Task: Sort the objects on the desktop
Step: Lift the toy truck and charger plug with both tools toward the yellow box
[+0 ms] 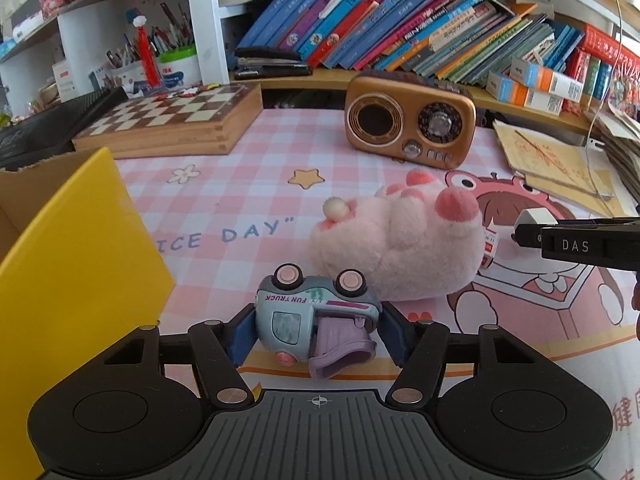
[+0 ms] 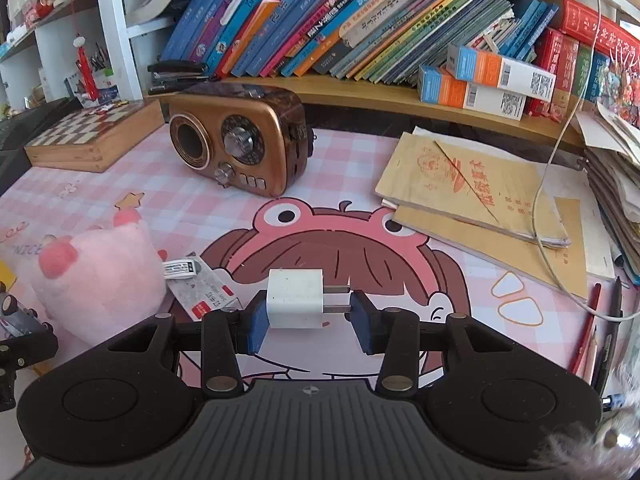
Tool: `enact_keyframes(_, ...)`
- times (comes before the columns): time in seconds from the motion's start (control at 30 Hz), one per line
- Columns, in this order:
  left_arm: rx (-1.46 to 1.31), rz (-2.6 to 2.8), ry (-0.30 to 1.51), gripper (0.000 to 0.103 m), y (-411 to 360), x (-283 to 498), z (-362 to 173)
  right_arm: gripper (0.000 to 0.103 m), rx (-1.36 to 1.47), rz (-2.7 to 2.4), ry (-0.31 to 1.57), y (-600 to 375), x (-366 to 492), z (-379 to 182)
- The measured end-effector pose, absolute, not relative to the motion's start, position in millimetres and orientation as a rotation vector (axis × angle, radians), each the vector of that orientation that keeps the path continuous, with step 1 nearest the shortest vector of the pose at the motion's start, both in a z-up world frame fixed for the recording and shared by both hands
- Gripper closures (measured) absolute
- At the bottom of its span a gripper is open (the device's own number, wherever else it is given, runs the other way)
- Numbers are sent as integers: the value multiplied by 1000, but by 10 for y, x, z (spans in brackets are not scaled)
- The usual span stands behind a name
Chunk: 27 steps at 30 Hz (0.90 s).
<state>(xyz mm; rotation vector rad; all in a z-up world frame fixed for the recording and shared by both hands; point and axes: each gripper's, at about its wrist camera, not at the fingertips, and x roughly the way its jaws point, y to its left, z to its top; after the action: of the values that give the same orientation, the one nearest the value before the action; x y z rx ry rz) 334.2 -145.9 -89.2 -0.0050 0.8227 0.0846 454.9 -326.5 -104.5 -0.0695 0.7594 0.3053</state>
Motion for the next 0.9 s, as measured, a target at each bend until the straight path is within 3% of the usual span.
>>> enact_keyframes(0.43,29,44,777,40,-1441,2984,-656,63,-59,291,728,-3305,4150,-830)
enact_keyframes(0.9,6,-53,708,40,-1265,2345,-261,63,3,226,717,-3298,3180,-558)
